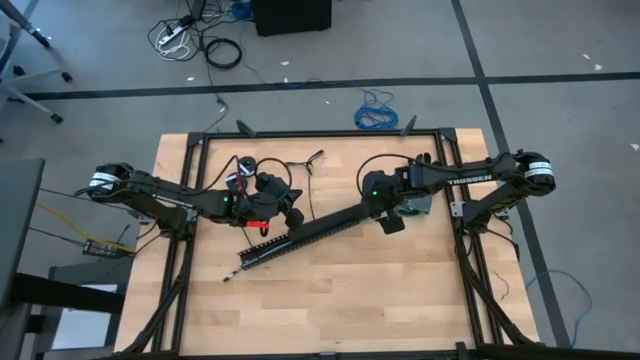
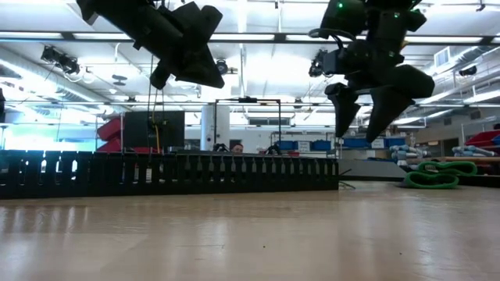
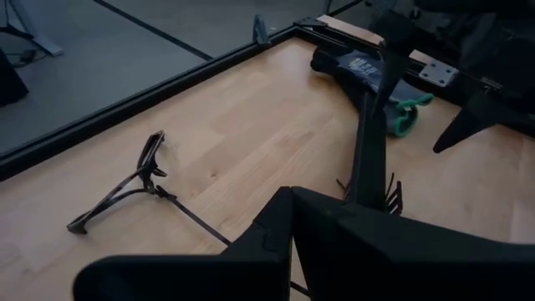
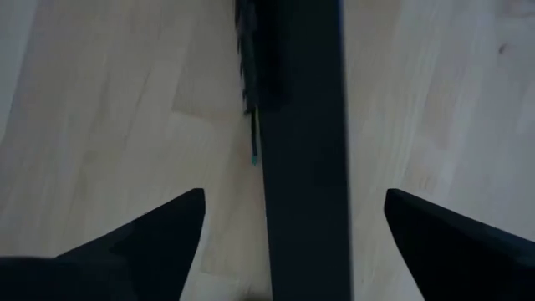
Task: Ziptie cables
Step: Insert the black cover of the black cable duct
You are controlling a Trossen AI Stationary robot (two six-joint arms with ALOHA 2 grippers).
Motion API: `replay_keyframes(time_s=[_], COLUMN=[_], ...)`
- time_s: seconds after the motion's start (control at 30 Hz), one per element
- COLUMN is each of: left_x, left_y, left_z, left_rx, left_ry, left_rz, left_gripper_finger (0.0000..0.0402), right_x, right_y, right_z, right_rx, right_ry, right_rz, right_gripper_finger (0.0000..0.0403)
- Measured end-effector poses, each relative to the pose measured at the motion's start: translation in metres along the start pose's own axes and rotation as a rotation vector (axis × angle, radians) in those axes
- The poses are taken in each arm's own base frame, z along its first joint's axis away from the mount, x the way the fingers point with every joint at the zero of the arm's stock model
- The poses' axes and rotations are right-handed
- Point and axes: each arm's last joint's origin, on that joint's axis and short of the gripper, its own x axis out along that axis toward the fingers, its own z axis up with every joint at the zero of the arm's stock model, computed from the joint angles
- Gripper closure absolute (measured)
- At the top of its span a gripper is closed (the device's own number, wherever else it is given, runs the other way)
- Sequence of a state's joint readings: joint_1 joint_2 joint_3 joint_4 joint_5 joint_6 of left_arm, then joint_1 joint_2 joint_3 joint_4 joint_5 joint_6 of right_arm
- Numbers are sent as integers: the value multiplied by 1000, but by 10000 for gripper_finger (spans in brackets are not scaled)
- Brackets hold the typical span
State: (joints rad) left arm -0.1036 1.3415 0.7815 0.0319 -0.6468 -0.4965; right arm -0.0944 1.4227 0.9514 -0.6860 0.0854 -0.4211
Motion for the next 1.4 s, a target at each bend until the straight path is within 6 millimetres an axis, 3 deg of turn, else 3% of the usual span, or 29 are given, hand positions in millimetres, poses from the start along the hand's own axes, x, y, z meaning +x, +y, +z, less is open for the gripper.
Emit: replay_keyframes(time_s=[0.17,0.37,0.57,1.23,1.4], left_x=[1,3,3,5,6], left_y=[2,4,4,8,9], left_z=[1,2,2,4,4], left_rx=[-4,-8,-8,-14,-15], left_ry=[-1,-3,-3,-14,-16], left_rz=[8,19,19,50,55], left_gripper_finger=[401,402,402,402,402], right_x=[6,25,29,50,49], right_y=[0,11,11,24,20], right_z=[0,-19,-18,-36,-33], right_rx=[1,-40,-46,-12,10], right_ry=[-52,20,-9,-30,-56], right_rz=[-21,-41,-142,-171,-241], right_gripper_finger=[21,19,25,27,29])
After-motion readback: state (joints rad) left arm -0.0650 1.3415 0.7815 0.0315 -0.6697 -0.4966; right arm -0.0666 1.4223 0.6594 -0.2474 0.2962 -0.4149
